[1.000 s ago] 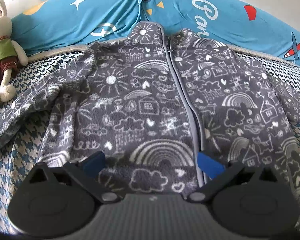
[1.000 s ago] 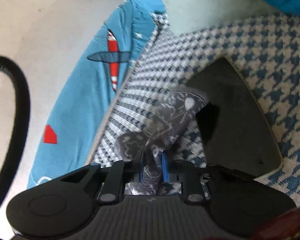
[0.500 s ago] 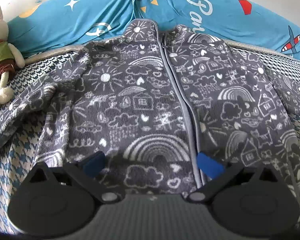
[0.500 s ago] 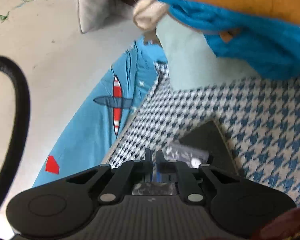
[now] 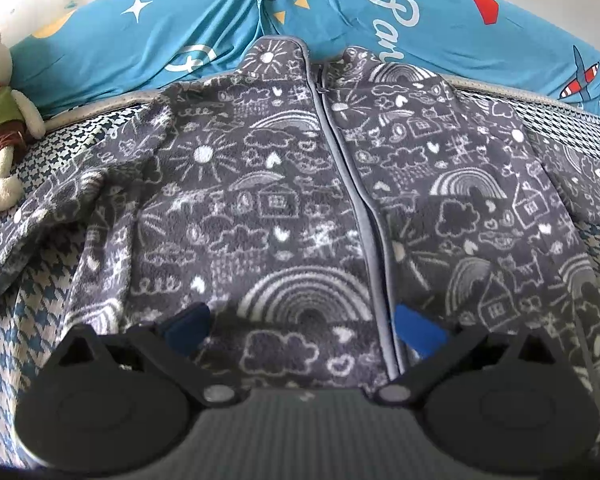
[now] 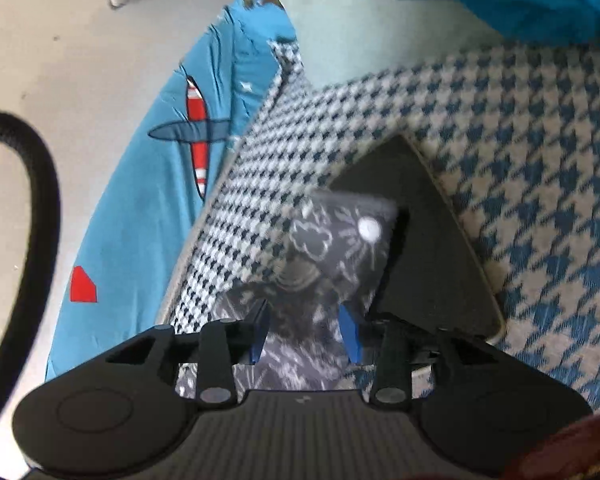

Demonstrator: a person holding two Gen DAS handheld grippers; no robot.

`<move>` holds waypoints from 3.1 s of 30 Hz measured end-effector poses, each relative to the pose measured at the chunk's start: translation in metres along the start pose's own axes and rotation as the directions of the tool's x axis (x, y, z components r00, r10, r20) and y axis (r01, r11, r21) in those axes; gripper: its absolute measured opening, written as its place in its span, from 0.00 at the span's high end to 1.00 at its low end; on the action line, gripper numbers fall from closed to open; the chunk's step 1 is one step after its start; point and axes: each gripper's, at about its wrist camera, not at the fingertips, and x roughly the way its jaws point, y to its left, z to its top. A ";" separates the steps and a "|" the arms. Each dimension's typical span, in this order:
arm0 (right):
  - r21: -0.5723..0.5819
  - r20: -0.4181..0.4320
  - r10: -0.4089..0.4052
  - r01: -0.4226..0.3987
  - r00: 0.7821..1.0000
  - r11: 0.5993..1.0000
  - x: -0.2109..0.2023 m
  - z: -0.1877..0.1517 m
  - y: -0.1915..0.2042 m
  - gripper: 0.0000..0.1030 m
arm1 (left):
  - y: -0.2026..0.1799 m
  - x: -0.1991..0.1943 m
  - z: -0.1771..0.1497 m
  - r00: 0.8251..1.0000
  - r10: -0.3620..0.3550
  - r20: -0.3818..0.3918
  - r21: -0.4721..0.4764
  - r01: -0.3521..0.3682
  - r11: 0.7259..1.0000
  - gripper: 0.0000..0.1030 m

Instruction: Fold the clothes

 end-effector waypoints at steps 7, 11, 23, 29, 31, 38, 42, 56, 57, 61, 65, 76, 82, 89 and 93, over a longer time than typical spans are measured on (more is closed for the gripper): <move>-0.021 -0.063 -0.041 0.040 0.997 0.999 0.012 -0.011 0.004 0.58 | 0.000 0.001 -0.001 1.000 -0.001 -0.001 0.003 0.001 1.000 0.01; -0.034 -0.069 -0.077 0.075 0.995 0.997 0.012 -0.017 0.007 0.57 | -0.001 0.001 -0.002 1.000 -0.001 -0.002 0.005 0.001 1.000 0.01; -0.035 0.022 -0.038 0.038 0.999 0.999 0.019 -0.020 0.009 0.55 | -0.029 -0.016 -0.007 0.988 -0.152 0.027 0.033 0.151 0.988 0.01; -0.060 0.021 0.026 -0.025 0.999 0.998 0.030 -0.017 0.009 0.64 | -0.069 -0.032 -0.017 0.953 -0.303 0.020 0.186 0.294 0.938 0.01; -0.074 0.014 0.038 -0.037 0.999 0.997 0.032 -0.016 0.011 0.82 | -0.082 -0.036 -0.024 0.938 -0.346 0.007 0.235 0.334 0.913 0.01; -0.098 0.101 0.169 -0.160 0.980 0.982 0.005 -0.005 0.023 0.87 | -0.116 -0.047 -0.053 0.896 -0.442 -0.047 0.372 0.427 0.825 0.01; -0.126 0.159 0.234 -0.215 0.959 0.969 -0.016 0.001 0.030 0.87 | -0.128 -0.049 -0.070 0.899 -0.434 -0.060 0.431 0.415 0.801 0.01; -0.150 0.087 0.323 -0.308 0.942 0.939 -0.014 -0.022 0.054 0.87 | -0.082 -0.067 -0.040 0.879 -0.475 0.032 0.323 0.441 0.837 0.00; -0.151 0.078 0.339 -0.325 0.938 0.934 -0.014 -0.026 0.057 0.87 | -0.073 -0.067 -0.032 0.889 -0.454 0.057 0.302 0.418 0.857 0.00; -0.174 0.037 0.400 -0.388 0.916 0.905 -0.013 -0.042 0.075 0.87 | -0.031 -0.063 -0.004 0.919 -0.374 0.126 0.178 0.350 0.920 0.00; -0.205 -0.014 0.443 -0.437 0.896 0.876 -0.008 -0.062 0.097 0.87 | 0.015 -0.058 0.015 0.944 -0.283 0.170 0.042 0.280 0.959 0.00; -0.297 -0.143 0.513 -0.531 0.847 0.794 0.002 -0.122 0.146 0.87 | 0.081 -0.056 0.010 0.986 -0.052 0.161 -0.211 0.085 0.974 0.00; -0.347 -0.226 0.554 -0.597 0.801 0.723 0.007 -0.156 0.170 0.87 | 0.110 -0.057 -0.001 0.990 -0.053 0.129 -0.293 0.089 0.952 0.00; -0.413 -0.423 0.525 -0.672 0.739 0.614 0.024 -0.218 0.202 0.83 | 0.128 -0.060 -0.006 0.992 -0.034 0.122 -0.332 0.073 0.940 0.00; -0.469 -0.507 0.403 -0.636 0.762 0.613 0.035 -0.248 0.207 0.56 | 0.134 -0.059 -0.006 0.992 -0.042 0.117 -0.360 0.082 0.929 0.00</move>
